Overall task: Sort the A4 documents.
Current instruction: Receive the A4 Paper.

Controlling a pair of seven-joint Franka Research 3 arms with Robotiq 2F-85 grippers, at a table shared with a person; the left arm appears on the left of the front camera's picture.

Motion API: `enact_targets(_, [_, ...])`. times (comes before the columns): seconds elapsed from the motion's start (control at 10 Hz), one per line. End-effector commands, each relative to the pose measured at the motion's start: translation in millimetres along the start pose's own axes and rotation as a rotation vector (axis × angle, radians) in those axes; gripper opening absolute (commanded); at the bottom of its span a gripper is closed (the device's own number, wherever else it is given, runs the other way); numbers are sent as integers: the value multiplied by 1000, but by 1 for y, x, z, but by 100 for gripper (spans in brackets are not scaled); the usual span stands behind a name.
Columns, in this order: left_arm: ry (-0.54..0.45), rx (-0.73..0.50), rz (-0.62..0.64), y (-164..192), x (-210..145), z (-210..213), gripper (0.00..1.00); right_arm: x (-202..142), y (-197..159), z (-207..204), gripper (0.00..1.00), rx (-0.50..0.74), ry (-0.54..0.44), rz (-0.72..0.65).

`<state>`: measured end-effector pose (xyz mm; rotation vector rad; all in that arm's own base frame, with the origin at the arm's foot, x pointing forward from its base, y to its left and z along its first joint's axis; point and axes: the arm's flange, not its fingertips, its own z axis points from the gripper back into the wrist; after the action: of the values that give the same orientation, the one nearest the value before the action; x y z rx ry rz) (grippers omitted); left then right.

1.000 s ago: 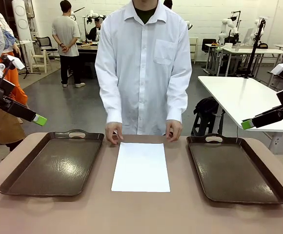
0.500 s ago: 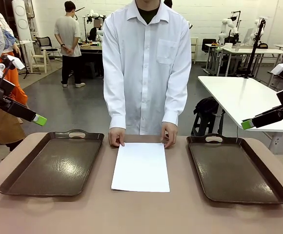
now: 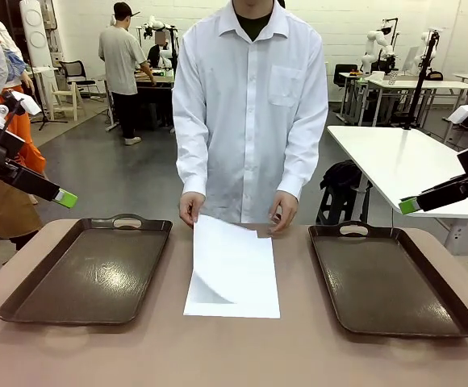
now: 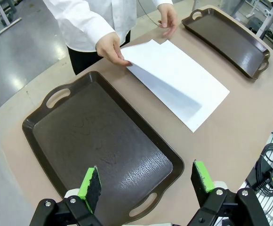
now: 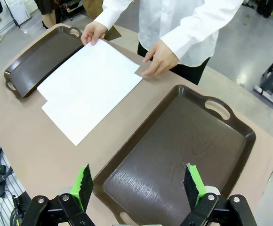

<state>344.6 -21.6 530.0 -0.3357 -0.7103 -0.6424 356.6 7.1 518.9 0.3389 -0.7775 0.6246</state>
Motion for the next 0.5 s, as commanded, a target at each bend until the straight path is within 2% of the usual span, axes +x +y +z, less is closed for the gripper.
enact_targets(0.0, [-6, -3, -2, 0, 0, 1, 100, 0, 0, 0, 100, 1, -2, -1])
enact_targets(0.4, [-6, -3, -2, 0, 0, 1, 100, 0, 0, 0, 100, 1, -2, -1])
